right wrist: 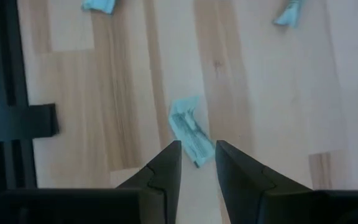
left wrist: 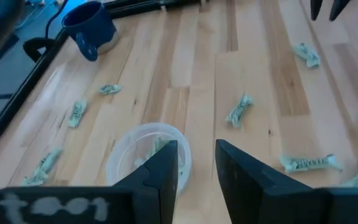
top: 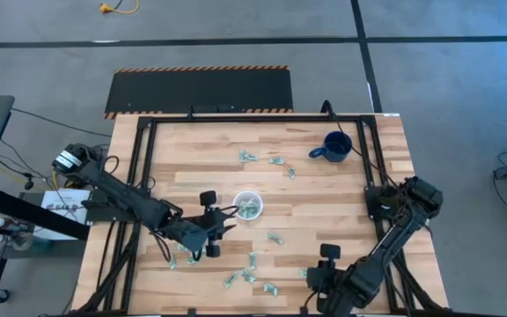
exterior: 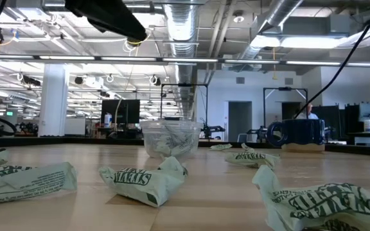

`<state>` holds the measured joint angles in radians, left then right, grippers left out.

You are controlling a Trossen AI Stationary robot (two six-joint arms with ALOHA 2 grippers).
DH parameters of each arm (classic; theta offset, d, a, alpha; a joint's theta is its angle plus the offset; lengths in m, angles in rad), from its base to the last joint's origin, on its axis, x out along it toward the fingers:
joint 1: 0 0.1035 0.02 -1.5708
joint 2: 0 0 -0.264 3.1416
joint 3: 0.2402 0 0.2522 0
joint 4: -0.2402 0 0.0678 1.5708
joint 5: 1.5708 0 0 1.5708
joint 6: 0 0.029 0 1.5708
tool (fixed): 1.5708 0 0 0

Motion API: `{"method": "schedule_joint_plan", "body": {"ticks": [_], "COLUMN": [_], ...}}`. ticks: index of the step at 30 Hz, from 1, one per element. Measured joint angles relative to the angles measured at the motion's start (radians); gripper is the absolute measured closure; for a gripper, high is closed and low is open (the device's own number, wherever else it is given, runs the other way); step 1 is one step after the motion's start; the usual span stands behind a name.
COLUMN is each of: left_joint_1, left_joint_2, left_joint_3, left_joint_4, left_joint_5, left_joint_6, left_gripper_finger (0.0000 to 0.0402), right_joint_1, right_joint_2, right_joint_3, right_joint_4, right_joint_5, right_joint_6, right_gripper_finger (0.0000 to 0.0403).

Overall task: Pick and place items into bin
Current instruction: Put the stevia packet into the transparent bin

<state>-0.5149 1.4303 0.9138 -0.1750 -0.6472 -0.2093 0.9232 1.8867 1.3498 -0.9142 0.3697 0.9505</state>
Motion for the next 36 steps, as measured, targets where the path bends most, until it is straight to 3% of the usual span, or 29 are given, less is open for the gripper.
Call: {"method": "schedule_joint_plan", "body": {"ticks": [17,25,36], "left_joint_1": [0.002,0.002,0.002], "left_joint_2": [0.001,0.001,0.001], "left_joint_3": [-0.02,-0.02,-0.02], "left_joint_4": [0.011,0.01,0.009], "left_joint_5": [-0.007,-0.006,-0.005], "left_joint_6": [-0.002,-0.003,-0.011], "left_gripper_finger": [0.0303,0.0303,0.0303], "right_joint_1": [-0.059,-0.086,-0.099], "right_joint_2": [0.0,0.0,0.0], "right_joint_3": [-0.142,-0.209,-0.216], "right_joint_4": [0.236,0.347,0.347], "right_joint_5": [-0.057,-0.107,-0.135], "right_joint_6": [-0.096,-0.121,-0.122], "right_gripper_finger": [0.02,0.0206,0.0237]}}
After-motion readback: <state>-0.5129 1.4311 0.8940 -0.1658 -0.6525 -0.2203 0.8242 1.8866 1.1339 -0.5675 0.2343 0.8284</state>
